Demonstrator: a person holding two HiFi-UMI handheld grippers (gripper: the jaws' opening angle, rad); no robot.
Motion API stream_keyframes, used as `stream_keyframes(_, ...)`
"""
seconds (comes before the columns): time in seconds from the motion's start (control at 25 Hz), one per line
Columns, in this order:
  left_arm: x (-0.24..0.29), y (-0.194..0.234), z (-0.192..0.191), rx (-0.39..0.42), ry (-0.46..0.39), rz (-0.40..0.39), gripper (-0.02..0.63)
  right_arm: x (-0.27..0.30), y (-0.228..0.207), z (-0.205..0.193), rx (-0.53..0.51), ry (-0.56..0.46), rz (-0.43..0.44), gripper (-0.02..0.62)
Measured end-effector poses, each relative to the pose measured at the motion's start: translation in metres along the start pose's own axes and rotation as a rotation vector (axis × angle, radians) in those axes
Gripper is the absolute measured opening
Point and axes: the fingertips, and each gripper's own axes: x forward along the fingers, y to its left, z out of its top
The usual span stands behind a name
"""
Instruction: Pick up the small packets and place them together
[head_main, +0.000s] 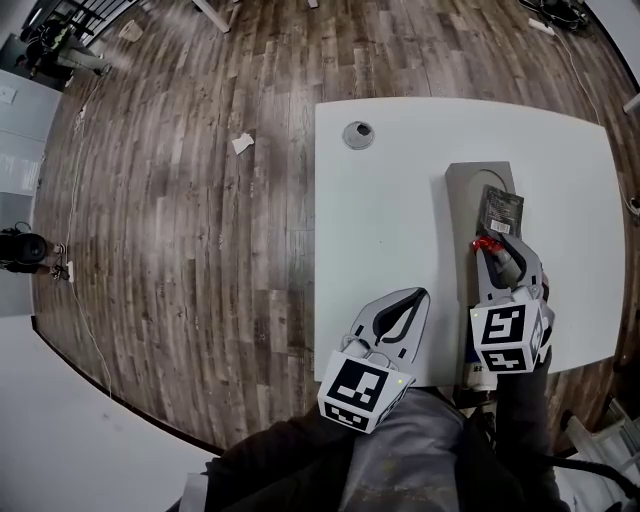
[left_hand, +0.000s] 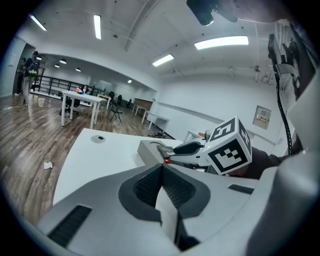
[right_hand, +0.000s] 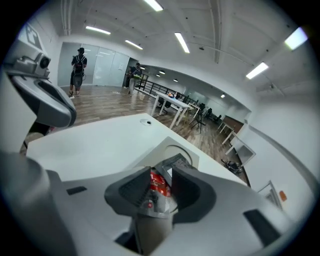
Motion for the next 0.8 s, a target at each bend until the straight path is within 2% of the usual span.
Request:
stream_keyframes(0.12,-0.002,-0.005,0.000,0.012,-0.002,-0.002,0.003,-0.005,0.002,0.003,0.031,-0.034,0.014,0.127)
stream_keyframes(0.4,-0.015,-0.038,-0.005,0.057,-0.011,-0.024,0.003,-0.044,0.002,-0.008,0.081,-0.092,-0.015,0.127)
stream_keyframes(0.8,-0.041,-0.123,-0.006,0.135,-0.064,-0.102,0.003,-0.151,-0.038,-0.064,0.156,-0.131,-0.197,0.126)
